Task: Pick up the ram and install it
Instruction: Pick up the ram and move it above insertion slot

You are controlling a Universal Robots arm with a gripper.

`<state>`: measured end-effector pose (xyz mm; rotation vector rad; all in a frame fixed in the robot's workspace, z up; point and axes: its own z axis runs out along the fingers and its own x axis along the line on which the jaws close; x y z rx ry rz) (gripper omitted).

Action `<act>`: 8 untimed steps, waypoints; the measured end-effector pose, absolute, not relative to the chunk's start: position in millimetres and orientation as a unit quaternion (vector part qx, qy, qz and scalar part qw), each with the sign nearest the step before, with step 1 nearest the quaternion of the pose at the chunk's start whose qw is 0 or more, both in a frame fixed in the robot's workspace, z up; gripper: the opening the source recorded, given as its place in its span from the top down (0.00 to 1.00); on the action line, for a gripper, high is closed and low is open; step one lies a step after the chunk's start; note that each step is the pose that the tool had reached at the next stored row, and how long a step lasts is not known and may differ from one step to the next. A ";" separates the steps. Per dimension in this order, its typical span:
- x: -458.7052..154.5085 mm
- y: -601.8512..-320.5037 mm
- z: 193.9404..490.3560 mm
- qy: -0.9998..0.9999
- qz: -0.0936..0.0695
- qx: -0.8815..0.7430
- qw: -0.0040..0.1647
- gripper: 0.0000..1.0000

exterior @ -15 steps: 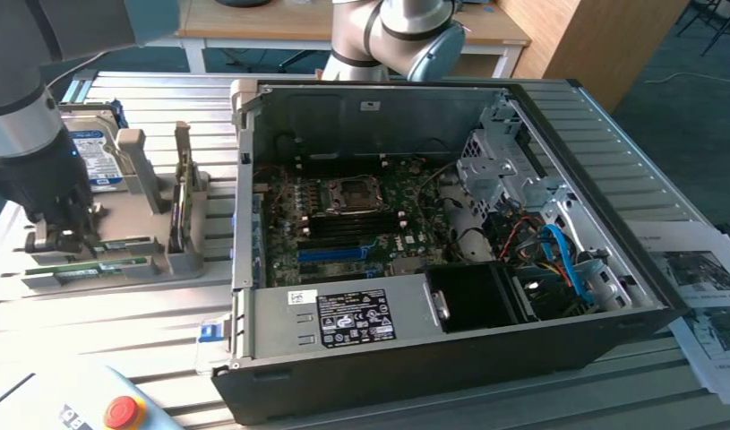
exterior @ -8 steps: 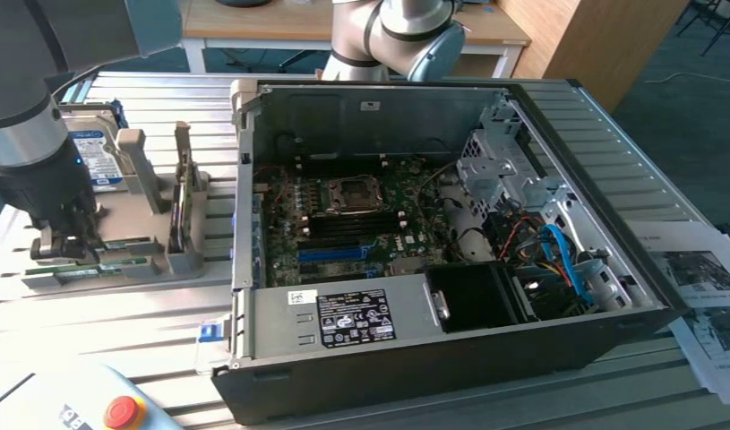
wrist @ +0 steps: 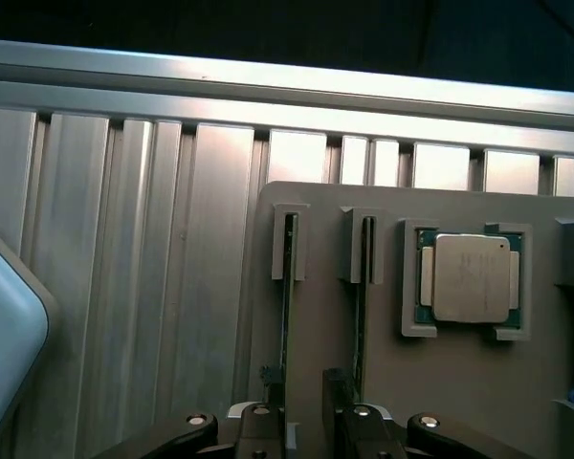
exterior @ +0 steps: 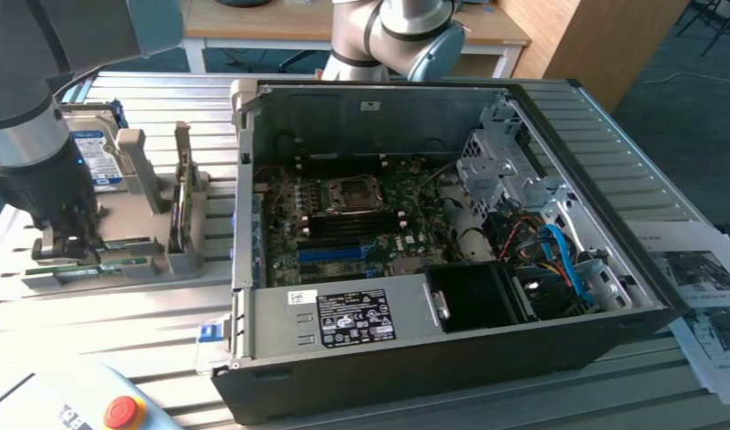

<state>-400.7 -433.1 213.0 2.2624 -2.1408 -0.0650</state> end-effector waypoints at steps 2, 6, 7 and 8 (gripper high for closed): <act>-399.4 -433.2 213.0 -0.686 -0.021 0.727 0.013 0.70; -398.1 -433.3 213.0 -0.684 -0.021 0.729 0.013 0.70; -398.1 -433.3 213.0 -0.684 -0.021 0.729 0.013 0.70; -398.1 -433.3 213.0 -0.684 -0.021 0.729 0.013 0.70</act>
